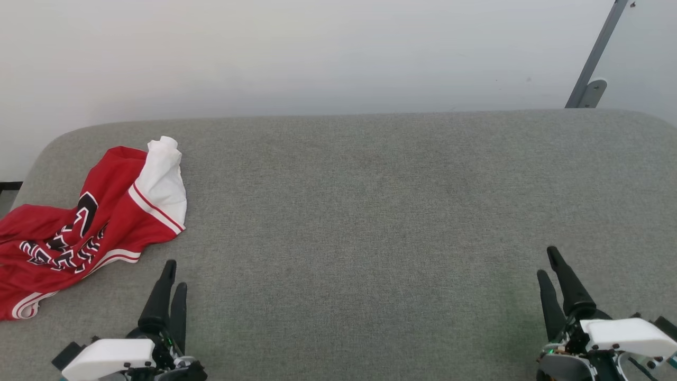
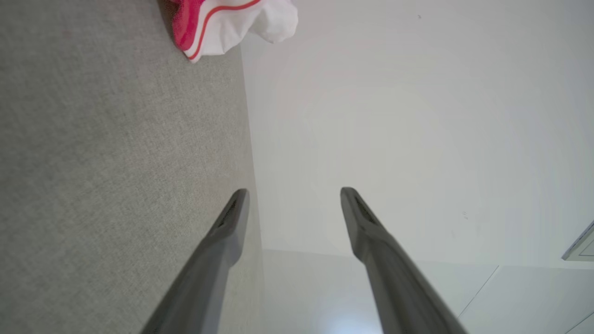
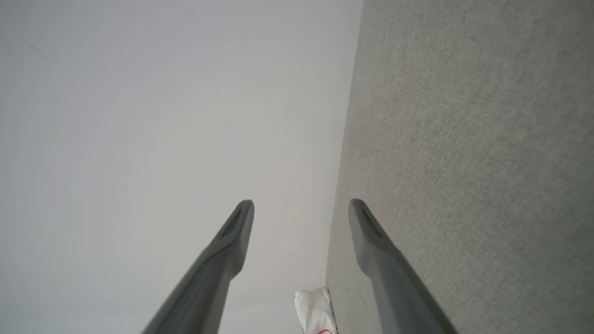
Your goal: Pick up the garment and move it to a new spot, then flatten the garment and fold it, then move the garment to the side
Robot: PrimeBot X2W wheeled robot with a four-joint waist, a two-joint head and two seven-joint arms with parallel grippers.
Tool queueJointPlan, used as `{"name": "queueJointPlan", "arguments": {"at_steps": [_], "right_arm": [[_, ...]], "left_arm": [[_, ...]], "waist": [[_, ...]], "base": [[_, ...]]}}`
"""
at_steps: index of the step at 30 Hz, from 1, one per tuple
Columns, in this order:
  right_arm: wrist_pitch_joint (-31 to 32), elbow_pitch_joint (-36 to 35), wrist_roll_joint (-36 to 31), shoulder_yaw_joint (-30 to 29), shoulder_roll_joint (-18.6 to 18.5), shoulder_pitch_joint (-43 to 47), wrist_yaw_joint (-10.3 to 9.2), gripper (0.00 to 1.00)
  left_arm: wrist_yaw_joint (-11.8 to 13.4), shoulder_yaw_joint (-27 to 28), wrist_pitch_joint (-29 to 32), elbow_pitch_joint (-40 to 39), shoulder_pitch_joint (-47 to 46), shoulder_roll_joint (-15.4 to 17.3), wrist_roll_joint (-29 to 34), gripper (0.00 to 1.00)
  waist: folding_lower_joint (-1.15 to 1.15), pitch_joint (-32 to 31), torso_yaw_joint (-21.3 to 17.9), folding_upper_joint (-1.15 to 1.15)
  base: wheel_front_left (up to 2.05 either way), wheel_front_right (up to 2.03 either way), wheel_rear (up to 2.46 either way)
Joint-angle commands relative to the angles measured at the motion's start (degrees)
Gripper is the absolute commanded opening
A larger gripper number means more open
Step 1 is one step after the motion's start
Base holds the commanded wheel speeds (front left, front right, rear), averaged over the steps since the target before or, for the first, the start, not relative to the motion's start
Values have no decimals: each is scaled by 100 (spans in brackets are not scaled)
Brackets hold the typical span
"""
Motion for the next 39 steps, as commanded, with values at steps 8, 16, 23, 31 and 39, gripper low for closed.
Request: {"name": "queueJointPlan", "arguments": {"at_steps": [8, 16, 23, 31, 39], "right_arm": [[-244, -141, -373, 212, -48, -157, 2, 100], [-426, -42, -1145, 379, -141, -245, 2, 100], [-511, 50, -2085, 455, -174, -324, 3, 100], [-622, 71, -3108, 517, -231, -408, 3, 100], [-812, 92, -3961, 483, -209, -434, 4, 100]], "left_arm": [[176, -64, -220, -389, 9, 77, 115, 100], [419, -173, -437, -550, 91, 247, 565, 100], [677, -342, -630, -642, 148, 488, 1286, 100], [932, -570, -819, -681, 195, 748, 2172, 100], [1056, -698, -987, -722, 247, 897, 2917, 100]], "waist": [[0, -3, -2, 0], [0, -11, -8, 0], [0, -25, -13, 0], [0, -43, -18, 0], [0, -58, -22, 0]], "base": [[0, 0, 0], [0, 0, 0], [0, 0, 0], [0, 0, 0], [0, 0, 0]]}}
